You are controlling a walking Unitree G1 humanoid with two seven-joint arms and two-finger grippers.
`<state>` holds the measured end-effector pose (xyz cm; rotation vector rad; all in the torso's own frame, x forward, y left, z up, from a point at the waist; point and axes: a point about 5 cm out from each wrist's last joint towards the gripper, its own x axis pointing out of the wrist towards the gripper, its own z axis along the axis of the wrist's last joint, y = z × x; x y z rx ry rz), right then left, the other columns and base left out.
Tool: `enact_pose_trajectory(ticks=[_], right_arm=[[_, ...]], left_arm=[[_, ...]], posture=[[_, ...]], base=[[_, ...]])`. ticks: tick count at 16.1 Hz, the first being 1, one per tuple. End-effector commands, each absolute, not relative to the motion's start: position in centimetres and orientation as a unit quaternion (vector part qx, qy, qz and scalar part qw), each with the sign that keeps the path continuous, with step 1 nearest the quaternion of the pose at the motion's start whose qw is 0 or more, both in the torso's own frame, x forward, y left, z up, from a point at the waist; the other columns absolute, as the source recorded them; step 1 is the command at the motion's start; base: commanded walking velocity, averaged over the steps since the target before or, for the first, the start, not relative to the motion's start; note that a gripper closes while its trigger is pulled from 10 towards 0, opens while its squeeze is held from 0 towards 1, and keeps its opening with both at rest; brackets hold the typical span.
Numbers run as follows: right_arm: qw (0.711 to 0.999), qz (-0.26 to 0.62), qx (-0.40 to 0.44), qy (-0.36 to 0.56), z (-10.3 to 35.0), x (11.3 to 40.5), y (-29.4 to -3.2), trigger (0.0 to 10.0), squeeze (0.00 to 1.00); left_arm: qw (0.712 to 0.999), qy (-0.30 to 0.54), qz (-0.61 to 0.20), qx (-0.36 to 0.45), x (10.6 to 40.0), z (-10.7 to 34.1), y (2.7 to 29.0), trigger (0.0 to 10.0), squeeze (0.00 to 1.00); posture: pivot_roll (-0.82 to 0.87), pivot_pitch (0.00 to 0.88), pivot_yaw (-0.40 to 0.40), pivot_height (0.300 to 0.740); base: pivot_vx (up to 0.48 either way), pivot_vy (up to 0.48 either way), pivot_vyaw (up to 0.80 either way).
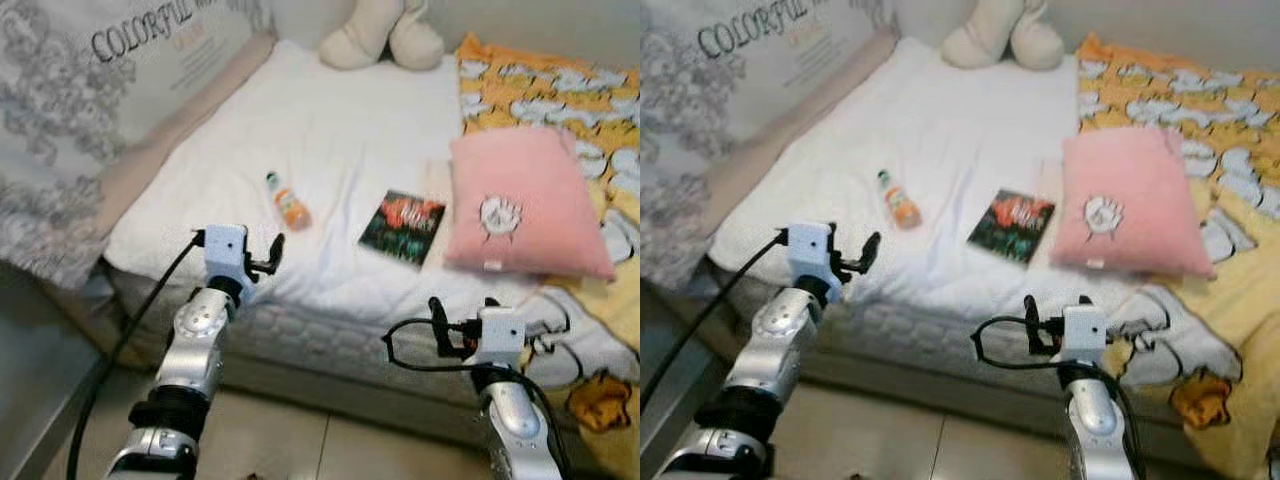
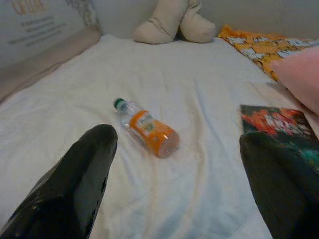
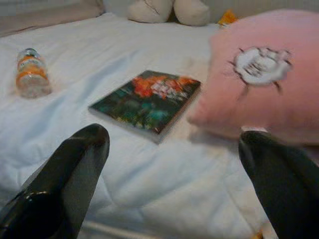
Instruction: Clean up the room
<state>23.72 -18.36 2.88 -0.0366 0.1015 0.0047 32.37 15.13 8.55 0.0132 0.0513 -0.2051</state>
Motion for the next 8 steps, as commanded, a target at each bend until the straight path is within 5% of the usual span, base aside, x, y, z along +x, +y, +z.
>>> enact_pose_trajectory(ticks=[1, 8], right_arm=[[0.999, 0.014, -0.011, 0.046, 3.11, 24.04, -17.62, 10.0, 0.00], [0.998, 0.036, -0.021, 0.042, 3.25, 23.69, -16.99, 10.0, 0.00]], left_arm=[[0.996, 0.025, -0.084, 0.013, 32.65, 8.74, 16.12, 10.0, 0.00], [0.996, 0.022, -0.091, 0.012, 33.30, 9.03, 15.59, 10.0, 0.00]], posture=[[-0.03, 0.000, 0.016, 0.735], [-0.04, 0.000, 0.018, 0.735]], base=[[0.480, 0.000, 0.00], [0.480, 0.000, 0.00]])
